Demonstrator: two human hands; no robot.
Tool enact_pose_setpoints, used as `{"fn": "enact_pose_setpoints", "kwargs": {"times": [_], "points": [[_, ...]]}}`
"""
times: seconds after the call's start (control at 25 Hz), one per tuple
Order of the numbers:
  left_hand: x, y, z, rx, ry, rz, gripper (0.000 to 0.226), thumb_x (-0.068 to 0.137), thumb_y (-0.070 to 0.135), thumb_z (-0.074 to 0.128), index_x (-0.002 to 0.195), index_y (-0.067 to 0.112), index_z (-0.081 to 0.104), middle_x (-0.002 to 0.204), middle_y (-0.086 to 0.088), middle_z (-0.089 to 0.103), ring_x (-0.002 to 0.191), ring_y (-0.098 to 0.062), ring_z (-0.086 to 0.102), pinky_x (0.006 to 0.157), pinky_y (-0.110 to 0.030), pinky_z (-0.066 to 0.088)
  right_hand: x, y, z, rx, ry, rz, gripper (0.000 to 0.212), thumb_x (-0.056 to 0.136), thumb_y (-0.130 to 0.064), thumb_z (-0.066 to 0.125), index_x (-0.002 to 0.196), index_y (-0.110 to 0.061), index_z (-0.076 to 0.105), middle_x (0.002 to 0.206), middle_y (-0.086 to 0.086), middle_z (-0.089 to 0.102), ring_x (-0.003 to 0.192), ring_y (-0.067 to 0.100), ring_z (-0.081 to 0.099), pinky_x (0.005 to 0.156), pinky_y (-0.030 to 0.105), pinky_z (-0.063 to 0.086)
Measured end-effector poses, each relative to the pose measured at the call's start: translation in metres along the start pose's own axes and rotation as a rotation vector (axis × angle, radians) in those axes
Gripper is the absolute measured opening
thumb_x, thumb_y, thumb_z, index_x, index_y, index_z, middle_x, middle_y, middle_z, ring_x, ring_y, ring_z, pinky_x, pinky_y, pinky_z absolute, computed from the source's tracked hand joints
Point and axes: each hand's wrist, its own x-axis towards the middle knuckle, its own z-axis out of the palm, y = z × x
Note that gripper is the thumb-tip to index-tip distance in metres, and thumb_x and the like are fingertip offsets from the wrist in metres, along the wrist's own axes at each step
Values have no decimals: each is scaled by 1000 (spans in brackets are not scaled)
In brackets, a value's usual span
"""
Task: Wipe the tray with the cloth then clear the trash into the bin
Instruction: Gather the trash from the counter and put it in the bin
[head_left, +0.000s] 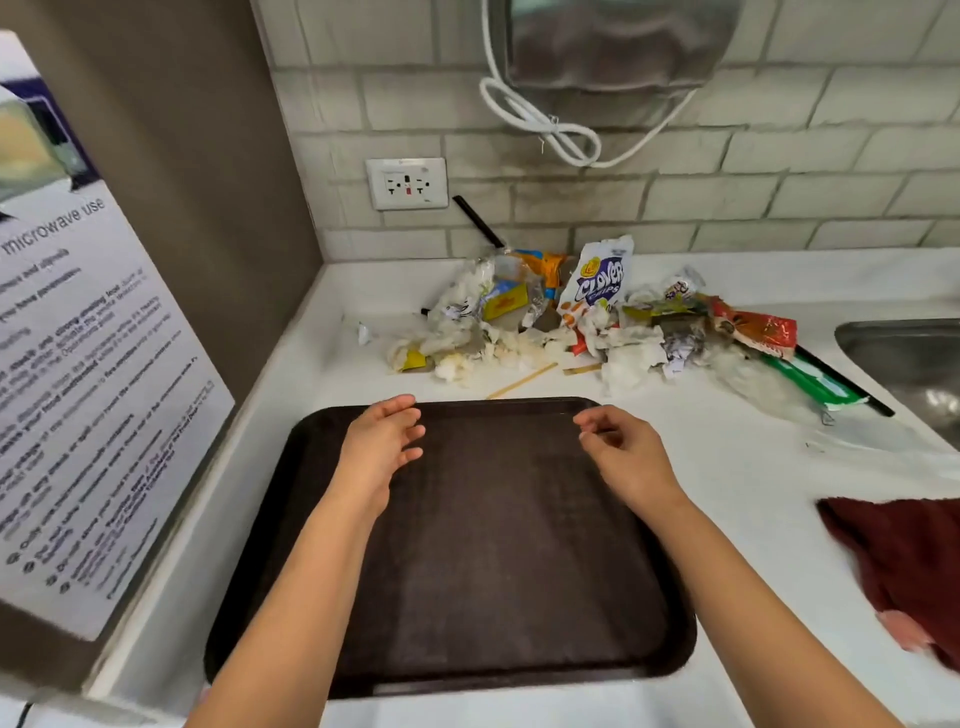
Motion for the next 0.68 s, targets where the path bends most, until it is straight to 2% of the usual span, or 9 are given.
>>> {"fn": "enact_pose_setpoints", "kwargs": {"times": [0.12,0.24,0.4,0.52,0.6,0.68], "points": [[39,5,-10,20,37,8,13,92,10,54,95,20,61,92,1,59,80,-10,58,67,-24,48,19,4,8,-47,17,12,20,84,-2,55,88,-18,65,78,-10,59,68,3,51,59,0,40],[66,5,-16,60,73,34,16,91,11,55,88,24,62,91,2,59,85,-13,58,69,-24,49,36,7,12,-116,-4,10,20,85,-3,55,85,-21,65,80,-6,60,67,5,51,61,6,41],[102,4,-15,188,130,79,22,89,9,51,105,17,64,90,3,59,89,-17,56,82,-31,50,72,7,20,-196,-52,-21,20,86,-1,53,86,-18,64,87,0,61,66,6,52,58,5,41],[127,3,-10,415,136,126,29,87,9,51,113,15,62,109,-2,62,100,-24,58,92,-33,47,104,2,23,-315,-89,-87,26,86,4,48,89,-14,67,98,2,60,74,10,52,61,5,40],[144,5,-4,629,107,197,33,87,9,51,118,14,61,119,-6,61,108,-26,57,86,-24,43,128,-4,26,-365,-114,-133,31,85,8,44,91,-10,69,99,3,59,76,9,50,64,9,36],[164,9,2,820,85,282,33,86,9,51,118,12,60,120,-11,61,111,-29,56,82,-23,39,152,-5,37,-467,-167,-151,32,85,6,44,93,-13,69,103,3,58,79,13,52,72,18,39]]}}
